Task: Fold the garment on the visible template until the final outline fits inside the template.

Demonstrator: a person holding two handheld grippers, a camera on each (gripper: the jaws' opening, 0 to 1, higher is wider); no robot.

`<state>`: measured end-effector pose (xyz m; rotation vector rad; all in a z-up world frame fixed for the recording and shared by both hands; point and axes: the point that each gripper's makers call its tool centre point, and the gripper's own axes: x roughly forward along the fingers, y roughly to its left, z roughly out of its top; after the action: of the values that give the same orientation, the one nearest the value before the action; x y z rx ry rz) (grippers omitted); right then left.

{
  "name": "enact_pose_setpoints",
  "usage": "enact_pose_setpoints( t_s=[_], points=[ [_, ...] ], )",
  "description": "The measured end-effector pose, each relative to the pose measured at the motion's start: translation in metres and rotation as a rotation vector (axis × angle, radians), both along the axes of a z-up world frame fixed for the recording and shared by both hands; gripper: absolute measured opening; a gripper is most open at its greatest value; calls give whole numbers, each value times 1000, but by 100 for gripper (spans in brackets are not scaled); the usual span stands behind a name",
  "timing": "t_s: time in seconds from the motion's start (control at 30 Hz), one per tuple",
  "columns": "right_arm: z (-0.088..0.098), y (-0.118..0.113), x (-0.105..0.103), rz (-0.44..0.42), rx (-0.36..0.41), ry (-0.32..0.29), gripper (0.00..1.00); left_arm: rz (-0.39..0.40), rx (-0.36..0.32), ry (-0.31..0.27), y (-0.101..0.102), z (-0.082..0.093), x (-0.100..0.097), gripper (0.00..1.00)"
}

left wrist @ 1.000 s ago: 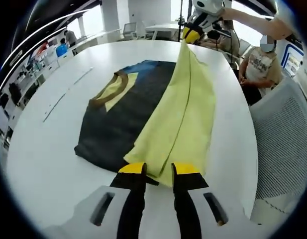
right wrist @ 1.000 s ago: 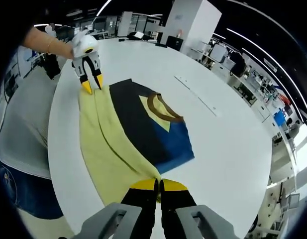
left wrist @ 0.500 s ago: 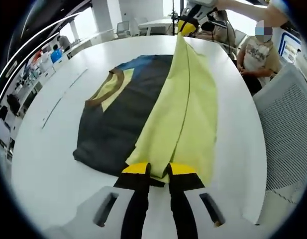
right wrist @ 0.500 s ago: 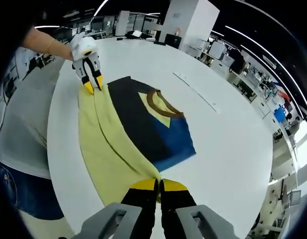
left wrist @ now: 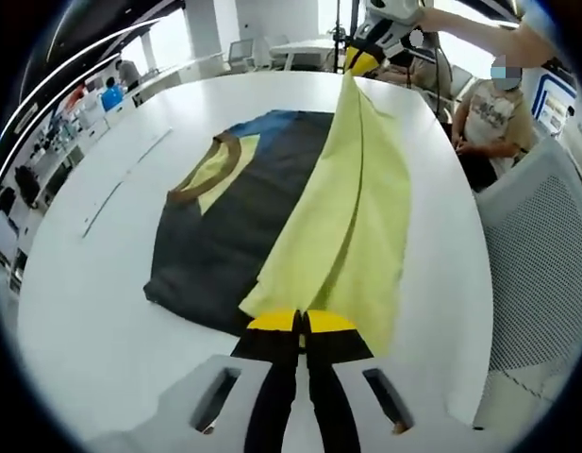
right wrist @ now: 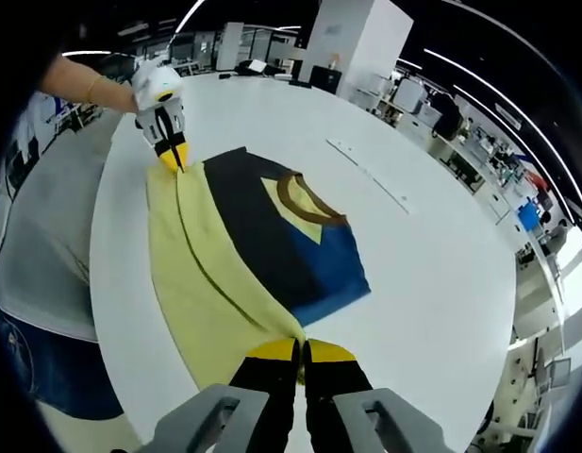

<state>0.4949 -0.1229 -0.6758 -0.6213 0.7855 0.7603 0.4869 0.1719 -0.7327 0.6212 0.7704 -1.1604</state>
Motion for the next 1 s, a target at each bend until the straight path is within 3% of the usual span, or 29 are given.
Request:
enact_pose_setpoints(
  t_s=[0.17,0.67,1.0],
  points=[
    [3,0,-3,10,-6,-8,0,26,-59,2,-4,22,0,0],
    [31,11,6,33,-18,-60,0,124,-68,-98,24,79,17,0],
    [44,15,32,15,-37,-111,0,190,-97,-147,30,98,41,0]
  ],
)
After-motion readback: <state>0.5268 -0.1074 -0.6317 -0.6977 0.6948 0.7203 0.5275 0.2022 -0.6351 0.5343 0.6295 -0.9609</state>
